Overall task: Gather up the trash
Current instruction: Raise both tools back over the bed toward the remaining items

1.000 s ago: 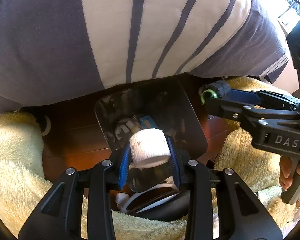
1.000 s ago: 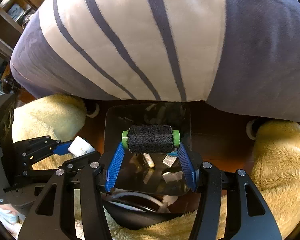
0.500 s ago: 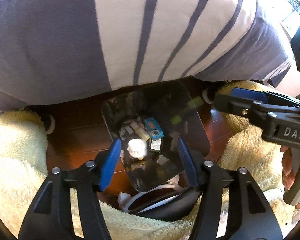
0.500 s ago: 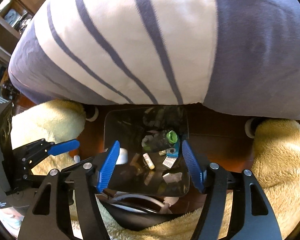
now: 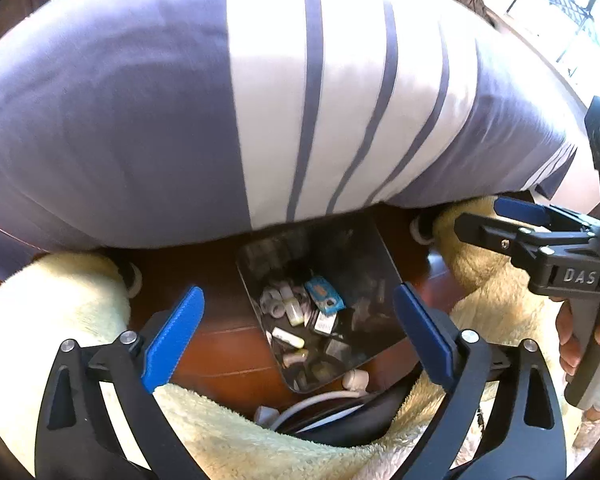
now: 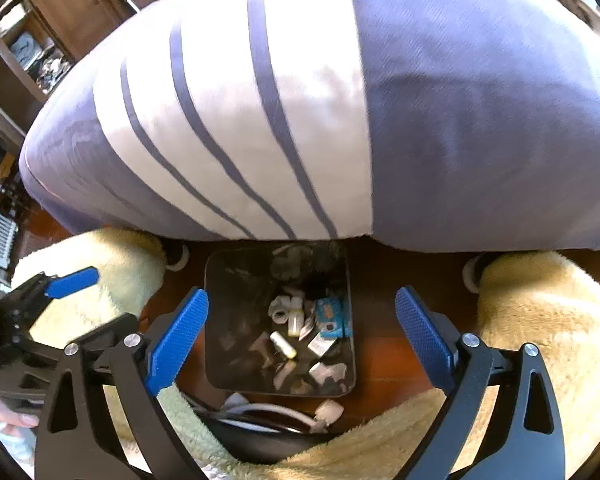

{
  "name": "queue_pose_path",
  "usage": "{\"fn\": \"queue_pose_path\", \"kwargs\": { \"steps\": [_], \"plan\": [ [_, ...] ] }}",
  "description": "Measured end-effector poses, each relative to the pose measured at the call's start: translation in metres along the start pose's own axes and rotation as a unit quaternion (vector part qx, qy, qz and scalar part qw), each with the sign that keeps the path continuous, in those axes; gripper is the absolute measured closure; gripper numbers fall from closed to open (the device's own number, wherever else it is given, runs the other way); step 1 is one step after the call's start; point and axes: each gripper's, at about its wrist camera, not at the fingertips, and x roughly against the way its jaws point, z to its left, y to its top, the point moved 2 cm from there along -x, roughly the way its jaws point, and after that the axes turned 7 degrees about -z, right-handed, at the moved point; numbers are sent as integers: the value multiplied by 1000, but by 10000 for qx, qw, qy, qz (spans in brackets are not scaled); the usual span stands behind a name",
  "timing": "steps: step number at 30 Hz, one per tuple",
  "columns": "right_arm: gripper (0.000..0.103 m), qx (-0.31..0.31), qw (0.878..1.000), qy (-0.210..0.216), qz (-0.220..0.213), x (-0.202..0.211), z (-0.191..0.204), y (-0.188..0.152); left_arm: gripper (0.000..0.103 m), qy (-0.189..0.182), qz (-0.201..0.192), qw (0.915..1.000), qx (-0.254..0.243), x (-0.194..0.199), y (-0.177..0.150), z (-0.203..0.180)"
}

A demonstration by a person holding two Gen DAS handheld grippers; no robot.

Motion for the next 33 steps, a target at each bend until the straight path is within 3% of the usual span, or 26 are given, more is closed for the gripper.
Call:
{"fn": "queue_pose_path", "kwargs": {
  "steps": [14,25,33],
  "plan": [
    [8,-134,9989,-56,-440,31,-12,16,9,277,-641,9975,-95,44,29,11],
    [8,-9,9927,-309,-1165,71,-23,71,9,521,-1152,9919,-86,64,80,25],
    [8,160,9887,-454,-1423,75,-21,113,9,593,-1501,9868,-129,72,124,29]
  ]
}}
